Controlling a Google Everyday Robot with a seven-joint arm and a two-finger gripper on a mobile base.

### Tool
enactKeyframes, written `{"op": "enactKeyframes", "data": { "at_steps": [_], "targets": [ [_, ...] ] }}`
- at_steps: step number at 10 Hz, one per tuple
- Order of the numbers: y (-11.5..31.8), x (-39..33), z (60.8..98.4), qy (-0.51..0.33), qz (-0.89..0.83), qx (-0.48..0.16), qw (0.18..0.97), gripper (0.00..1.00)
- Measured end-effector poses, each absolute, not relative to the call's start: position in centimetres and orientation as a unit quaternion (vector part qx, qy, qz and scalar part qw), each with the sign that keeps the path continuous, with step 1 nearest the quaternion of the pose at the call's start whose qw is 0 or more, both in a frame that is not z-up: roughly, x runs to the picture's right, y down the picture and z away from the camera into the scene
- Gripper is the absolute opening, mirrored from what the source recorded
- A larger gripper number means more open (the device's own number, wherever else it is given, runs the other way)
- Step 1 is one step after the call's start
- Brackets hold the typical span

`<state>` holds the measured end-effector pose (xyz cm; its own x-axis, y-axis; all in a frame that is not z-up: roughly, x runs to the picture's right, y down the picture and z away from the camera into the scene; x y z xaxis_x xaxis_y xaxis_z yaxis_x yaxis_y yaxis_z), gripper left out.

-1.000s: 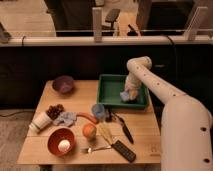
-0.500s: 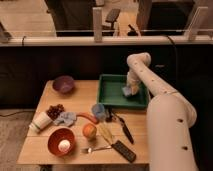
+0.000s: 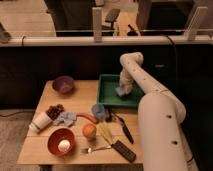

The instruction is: Wipe tray with sponge

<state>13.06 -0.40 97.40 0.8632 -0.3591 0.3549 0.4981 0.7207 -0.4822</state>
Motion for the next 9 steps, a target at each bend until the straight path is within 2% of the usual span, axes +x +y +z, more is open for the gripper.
{"op": "enactKeyframes", "data": {
  "at_steps": [6,9],
  "targets": [
    [4.1,14.7,92.9,-0.155,-0.276,-0.326,0.891,0.00],
    [3.5,18.2,93.9,-0.134,-0.253,-0.330,0.899,0.00]
  ]
}}
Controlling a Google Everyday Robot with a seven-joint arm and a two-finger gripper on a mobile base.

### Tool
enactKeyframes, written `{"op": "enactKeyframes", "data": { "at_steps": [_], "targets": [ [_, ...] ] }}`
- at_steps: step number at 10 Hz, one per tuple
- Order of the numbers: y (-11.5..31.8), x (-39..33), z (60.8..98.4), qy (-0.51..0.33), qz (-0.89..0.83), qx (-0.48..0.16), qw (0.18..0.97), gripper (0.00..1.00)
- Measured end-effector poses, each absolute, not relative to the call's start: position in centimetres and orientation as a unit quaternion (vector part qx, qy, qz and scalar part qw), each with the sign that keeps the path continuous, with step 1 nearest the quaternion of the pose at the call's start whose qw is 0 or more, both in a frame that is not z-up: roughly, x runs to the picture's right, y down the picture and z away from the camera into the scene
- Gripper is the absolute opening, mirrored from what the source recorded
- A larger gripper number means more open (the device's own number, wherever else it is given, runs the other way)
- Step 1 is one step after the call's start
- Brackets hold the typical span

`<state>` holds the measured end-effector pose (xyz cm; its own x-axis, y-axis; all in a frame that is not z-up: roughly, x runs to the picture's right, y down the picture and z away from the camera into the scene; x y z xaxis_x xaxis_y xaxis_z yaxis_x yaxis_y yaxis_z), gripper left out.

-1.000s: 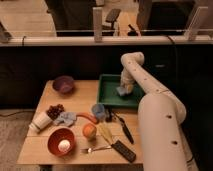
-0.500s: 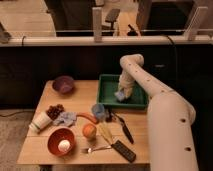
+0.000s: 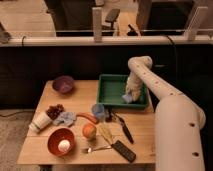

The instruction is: Wipe tray with sponge

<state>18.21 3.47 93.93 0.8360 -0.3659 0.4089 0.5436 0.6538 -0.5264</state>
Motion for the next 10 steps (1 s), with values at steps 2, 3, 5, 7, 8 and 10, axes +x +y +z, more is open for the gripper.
{"op": "enactKeyframes", "data": {
  "at_steps": [2,3,5,7,8,10],
  "targets": [
    [1.7,18.6,95.9,-0.120,-0.241,-0.325,0.907,0.00],
    [1.4,18.0,96.4,-0.120,-0.243,-0.324,0.907,0.00],
    [1.2,15.8,97.1,-0.127,-0.252,-0.323,0.903,0.00],
    [1.6,12.9,96.3,-0.157,-0.281,-0.318,0.892,0.00],
    [2.2,12.5,95.5,-0.166,-0.290,-0.321,0.886,0.00],
    [3.8,11.8,93.7,-0.185,-0.311,-0.323,0.874,0.00]
  ]
}}
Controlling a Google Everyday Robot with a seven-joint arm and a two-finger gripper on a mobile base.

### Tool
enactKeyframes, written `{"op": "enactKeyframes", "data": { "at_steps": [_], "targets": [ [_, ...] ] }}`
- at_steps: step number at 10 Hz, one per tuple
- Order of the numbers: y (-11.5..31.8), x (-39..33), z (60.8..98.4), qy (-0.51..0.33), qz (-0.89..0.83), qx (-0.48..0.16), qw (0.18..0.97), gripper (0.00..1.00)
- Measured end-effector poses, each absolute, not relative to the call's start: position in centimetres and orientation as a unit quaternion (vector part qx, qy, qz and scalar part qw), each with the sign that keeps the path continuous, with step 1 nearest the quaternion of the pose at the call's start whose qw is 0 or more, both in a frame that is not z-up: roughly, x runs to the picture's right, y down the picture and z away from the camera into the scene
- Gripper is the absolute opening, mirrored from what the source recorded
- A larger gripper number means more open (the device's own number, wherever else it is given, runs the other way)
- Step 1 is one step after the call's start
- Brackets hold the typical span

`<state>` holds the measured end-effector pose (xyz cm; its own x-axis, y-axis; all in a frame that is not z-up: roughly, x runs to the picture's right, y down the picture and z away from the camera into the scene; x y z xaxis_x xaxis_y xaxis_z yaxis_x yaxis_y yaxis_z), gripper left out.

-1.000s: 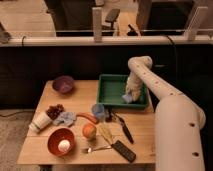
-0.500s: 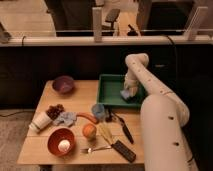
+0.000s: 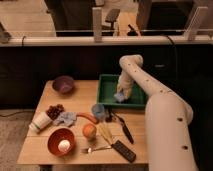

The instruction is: Wipe tray with sponge

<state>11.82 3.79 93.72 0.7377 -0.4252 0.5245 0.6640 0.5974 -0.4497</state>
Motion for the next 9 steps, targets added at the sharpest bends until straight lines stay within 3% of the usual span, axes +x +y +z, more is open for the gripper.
{"op": "enactKeyframes", "data": {
  "at_steps": [4,9],
  "targets": [
    [5.6,14.3,92.3,-0.177,-0.309,-0.336,0.872,0.00],
    [3.3,17.6,95.5,-0.136,-0.273,-0.335,0.891,0.00]
  ]
}}
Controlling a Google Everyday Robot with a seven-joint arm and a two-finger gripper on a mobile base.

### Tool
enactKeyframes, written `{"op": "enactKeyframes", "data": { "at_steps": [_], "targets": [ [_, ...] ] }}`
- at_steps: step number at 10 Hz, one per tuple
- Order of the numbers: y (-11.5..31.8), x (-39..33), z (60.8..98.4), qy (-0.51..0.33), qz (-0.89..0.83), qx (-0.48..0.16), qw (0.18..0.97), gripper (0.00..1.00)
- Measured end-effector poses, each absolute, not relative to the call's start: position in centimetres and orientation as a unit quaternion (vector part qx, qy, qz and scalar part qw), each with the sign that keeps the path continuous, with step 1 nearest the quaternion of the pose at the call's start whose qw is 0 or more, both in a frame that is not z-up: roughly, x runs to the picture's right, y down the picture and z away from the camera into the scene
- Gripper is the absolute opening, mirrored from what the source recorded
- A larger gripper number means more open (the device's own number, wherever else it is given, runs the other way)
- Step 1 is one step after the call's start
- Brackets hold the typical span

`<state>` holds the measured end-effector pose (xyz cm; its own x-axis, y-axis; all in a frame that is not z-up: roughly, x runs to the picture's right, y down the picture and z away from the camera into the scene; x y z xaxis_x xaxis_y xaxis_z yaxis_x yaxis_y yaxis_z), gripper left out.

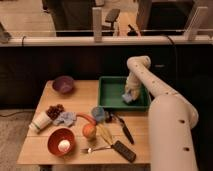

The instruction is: Wipe tray with sponge

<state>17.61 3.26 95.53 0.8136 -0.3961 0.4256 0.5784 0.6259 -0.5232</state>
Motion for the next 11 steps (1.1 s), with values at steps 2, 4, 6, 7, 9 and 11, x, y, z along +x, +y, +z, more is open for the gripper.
{"op": "enactKeyframes", "data": {
  "at_steps": [2,4,6,7,9,11],
  "targets": [
    [1.7,17.3,97.1,-0.132,-0.275,-0.331,0.893,0.00],
    [1.3,15.3,97.2,-0.143,-0.288,-0.330,0.887,0.00],
    [1.9,12.9,96.7,-0.163,-0.311,-0.334,0.875,0.00],
    [2.2,12.0,96.3,-0.171,-0.318,-0.336,0.870,0.00],
    [3.1,11.9,95.4,-0.184,-0.325,-0.340,0.863,0.00],
    [3.7,13.3,94.7,-0.185,-0.316,-0.347,0.863,0.00]
  ]
}}
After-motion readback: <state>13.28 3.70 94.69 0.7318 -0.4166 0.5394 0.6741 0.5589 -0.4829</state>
